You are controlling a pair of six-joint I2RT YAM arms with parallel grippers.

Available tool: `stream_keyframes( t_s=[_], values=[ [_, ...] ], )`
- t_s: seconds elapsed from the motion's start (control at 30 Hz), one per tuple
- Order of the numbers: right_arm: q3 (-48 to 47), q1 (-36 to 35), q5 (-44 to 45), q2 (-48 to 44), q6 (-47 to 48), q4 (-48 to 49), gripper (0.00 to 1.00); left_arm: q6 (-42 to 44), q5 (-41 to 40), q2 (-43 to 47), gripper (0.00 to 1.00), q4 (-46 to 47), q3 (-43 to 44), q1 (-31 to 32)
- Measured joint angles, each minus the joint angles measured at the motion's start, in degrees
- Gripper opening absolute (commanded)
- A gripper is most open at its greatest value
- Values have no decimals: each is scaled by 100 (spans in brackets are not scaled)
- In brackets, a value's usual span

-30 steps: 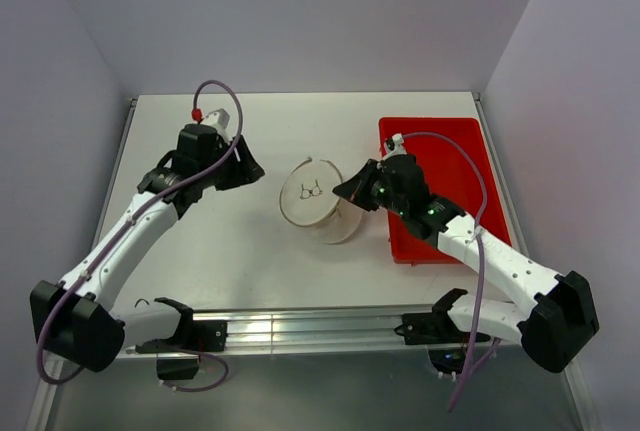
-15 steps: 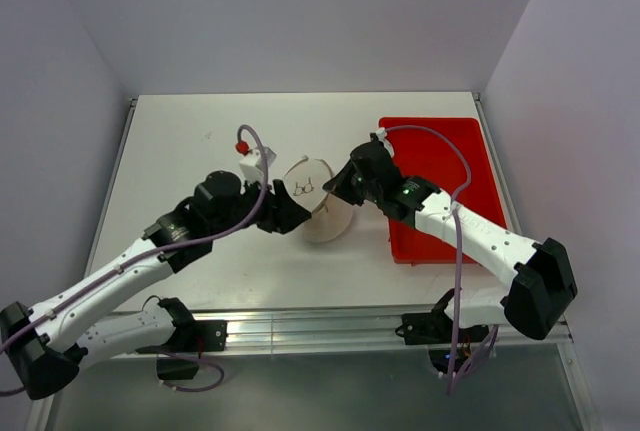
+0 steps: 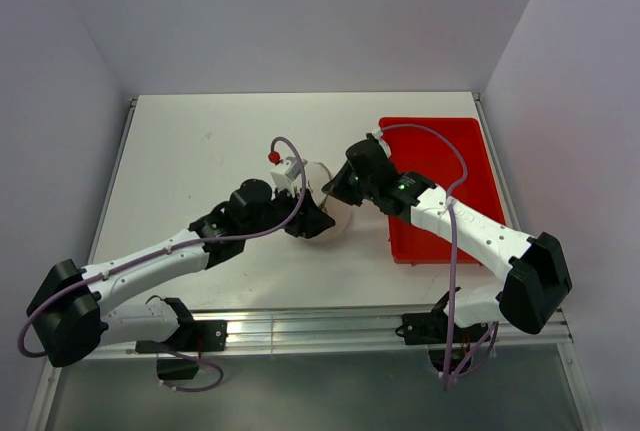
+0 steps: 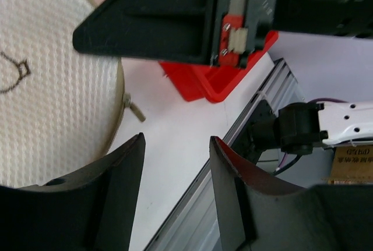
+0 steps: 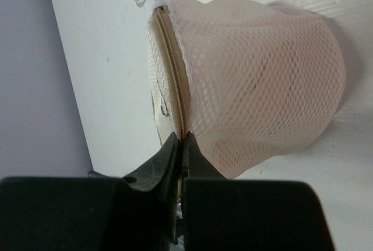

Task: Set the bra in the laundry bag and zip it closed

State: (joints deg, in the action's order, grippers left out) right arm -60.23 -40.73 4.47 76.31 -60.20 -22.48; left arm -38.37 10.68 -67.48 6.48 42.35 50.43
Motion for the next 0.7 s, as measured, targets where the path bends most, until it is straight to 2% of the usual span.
stream_keyframes(
  t_s=[0.23,0.7],
  values=[
    [0,0,-15,0,0,-87,0,-72,-17,-389,51,575,0,2],
    [-26,0,0,0,-4,-120,0,-308,-282,-575,47,566,0,13]
  ],
)
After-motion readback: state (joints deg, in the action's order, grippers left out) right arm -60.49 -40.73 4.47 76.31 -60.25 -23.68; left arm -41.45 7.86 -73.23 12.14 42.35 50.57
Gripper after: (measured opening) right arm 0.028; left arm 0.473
